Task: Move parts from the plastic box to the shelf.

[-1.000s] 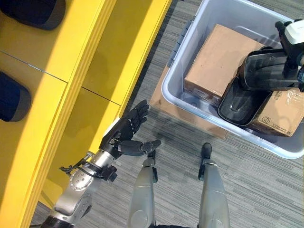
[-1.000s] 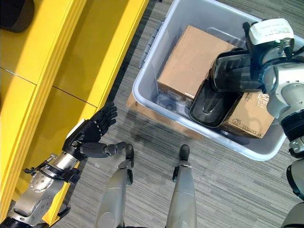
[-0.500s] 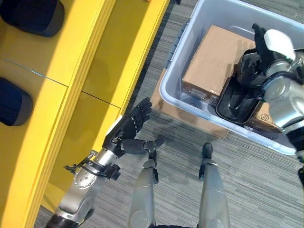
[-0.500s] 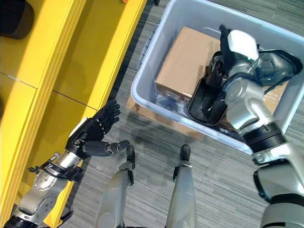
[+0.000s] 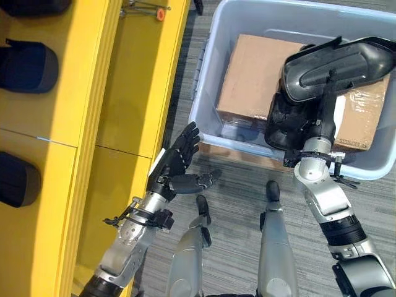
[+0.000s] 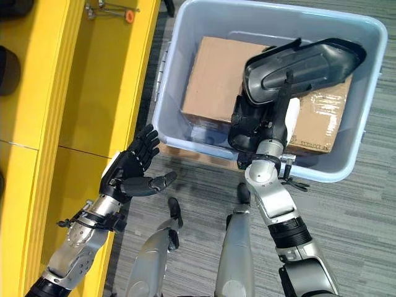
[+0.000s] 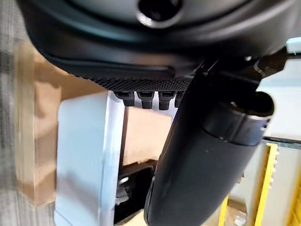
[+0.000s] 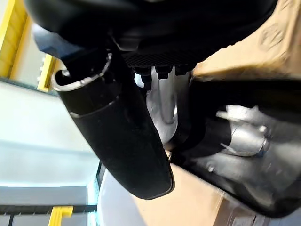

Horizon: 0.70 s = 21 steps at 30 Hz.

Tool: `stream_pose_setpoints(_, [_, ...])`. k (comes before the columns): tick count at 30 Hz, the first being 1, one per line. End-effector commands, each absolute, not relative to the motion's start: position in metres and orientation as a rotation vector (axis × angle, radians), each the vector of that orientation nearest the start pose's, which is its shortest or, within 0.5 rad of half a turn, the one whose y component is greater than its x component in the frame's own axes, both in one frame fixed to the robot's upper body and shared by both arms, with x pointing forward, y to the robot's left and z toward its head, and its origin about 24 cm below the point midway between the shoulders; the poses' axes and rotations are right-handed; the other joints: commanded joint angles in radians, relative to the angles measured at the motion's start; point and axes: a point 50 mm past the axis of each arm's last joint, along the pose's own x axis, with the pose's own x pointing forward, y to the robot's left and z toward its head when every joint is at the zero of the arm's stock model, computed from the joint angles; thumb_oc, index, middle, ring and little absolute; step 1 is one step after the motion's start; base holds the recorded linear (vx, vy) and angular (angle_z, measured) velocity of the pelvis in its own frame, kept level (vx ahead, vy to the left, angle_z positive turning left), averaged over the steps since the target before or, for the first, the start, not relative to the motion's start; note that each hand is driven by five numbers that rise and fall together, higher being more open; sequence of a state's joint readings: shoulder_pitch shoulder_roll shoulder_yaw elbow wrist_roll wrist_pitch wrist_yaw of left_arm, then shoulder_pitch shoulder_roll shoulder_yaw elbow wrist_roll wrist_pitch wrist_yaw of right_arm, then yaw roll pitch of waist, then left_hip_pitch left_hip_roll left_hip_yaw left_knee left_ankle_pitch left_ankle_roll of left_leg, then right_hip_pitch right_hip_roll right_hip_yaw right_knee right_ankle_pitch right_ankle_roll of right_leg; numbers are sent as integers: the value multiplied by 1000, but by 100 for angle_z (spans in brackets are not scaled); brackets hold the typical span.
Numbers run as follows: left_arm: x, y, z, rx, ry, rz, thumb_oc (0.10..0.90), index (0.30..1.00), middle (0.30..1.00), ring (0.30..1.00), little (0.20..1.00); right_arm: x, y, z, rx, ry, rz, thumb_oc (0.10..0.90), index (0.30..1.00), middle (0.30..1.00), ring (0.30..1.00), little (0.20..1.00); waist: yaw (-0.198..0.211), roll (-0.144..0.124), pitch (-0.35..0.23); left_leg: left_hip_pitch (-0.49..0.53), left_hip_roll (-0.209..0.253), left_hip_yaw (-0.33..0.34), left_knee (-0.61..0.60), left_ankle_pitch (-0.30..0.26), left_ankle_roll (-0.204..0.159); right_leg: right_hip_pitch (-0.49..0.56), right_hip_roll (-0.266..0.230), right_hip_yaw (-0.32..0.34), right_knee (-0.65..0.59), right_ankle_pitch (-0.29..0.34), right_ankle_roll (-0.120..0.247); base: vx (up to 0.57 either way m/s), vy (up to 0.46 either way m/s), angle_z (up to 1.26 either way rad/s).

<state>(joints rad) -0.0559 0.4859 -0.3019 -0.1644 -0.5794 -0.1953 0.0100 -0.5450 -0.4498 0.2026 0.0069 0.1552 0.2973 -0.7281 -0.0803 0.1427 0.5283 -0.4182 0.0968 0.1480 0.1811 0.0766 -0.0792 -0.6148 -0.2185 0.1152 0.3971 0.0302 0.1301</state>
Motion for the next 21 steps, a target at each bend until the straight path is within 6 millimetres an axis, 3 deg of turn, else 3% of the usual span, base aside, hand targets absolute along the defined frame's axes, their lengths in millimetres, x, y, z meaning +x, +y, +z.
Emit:
stream_pose_setpoints(1, [241,150,133,-170,-463,-353,900,1000,1000,1000,1000,309,-170,246,-251,-719,-507,900,1000,1000,1000,1000,-23,53,-8,49,-46,12,100,-204,81,71,36,-67,-16,-119,-76,3,156,-6])
stream_pose_setpoints(7, [245,151,135,-171,-464,-336,900,1000,1000,1000,1000,314,-163,251,-386,-743,-490,900,1000,1000,1000,1000,-13,64,-8,63,-76,26,104,-212,100,104,13,-77,-43,-102,-64,3,161,0])
stream_pose_setpoints(12, [241,164,127,-198,-442,-280,900,1000,1000,1000,1000,316,-153,281,-521,-889,-442,900,1000,1000,1000,1000,63,43,-8,95,-73,108,94,-219,110,142,-15,-280,-40,-113,-70,43,176,-12])
stream_pose_setpoints(17, [239,169,125,-181,-440,-274,900,1000,1000,1000,1000,305,-142,300,-534,-971,-398,900,1000,1000,1000,1000,80,24,-8,96,-79,114,96,-218,116,173,-21,-293,-95,-82,-62,-8,53,-39])
stream_pose_setpoints(21, [238,168,127,-193,-443,-282,900,1000,1000,1000,1000,307,-130,302,-593,-962,-390,900,1000,1000,1000,1000,95,32,-8,110,-88,116,85,-216,121,195,-34,-292,-110,-65,-57,-13,43,-5])
